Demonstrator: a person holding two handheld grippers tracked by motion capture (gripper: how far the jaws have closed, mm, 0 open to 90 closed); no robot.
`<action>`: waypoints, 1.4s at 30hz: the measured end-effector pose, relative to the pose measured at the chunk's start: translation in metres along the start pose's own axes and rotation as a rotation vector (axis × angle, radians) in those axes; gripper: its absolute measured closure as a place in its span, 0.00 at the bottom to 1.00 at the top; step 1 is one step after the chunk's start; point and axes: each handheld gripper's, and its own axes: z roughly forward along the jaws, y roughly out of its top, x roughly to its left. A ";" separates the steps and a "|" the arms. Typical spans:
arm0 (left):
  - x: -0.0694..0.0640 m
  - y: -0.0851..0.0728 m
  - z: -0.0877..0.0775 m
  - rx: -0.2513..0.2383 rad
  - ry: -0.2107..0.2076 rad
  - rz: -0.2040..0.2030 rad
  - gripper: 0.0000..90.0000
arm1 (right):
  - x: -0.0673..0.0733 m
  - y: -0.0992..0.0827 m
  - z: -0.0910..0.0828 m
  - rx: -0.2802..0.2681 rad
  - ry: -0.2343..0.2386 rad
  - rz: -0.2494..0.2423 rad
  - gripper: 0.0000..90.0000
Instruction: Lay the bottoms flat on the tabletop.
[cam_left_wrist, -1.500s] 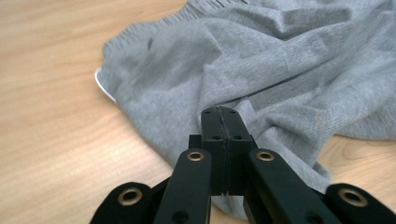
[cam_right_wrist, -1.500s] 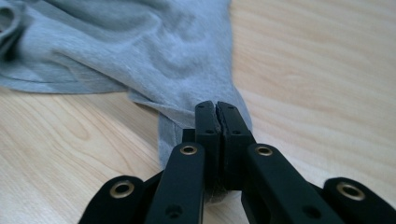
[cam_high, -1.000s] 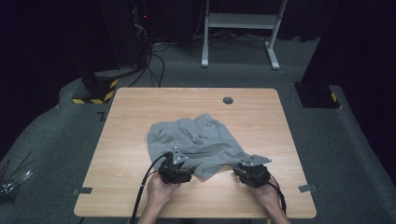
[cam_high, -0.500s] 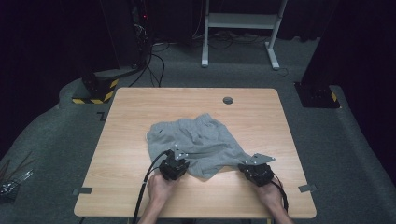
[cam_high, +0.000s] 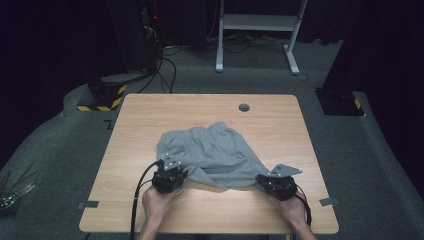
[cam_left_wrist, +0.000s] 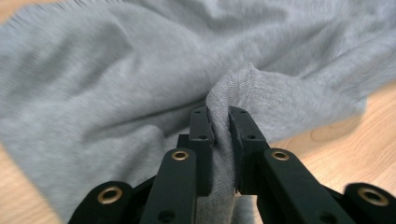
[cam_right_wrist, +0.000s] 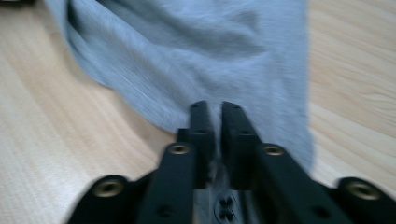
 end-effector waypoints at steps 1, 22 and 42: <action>0.000 -0.001 0.001 0.002 0.002 0.003 0.89 | 0.003 0.000 0.002 0.007 0.006 -0.009 0.79; 0.007 0.014 -0.022 -0.126 0.072 -0.008 0.91 | -0.009 0.034 -0.001 -0.027 -0.008 -0.024 0.94; 0.021 0.002 0.047 0.023 0.139 -0.007 0.90 | -0.020 0.005 0.034 0.078 -0.067 0.070 0.80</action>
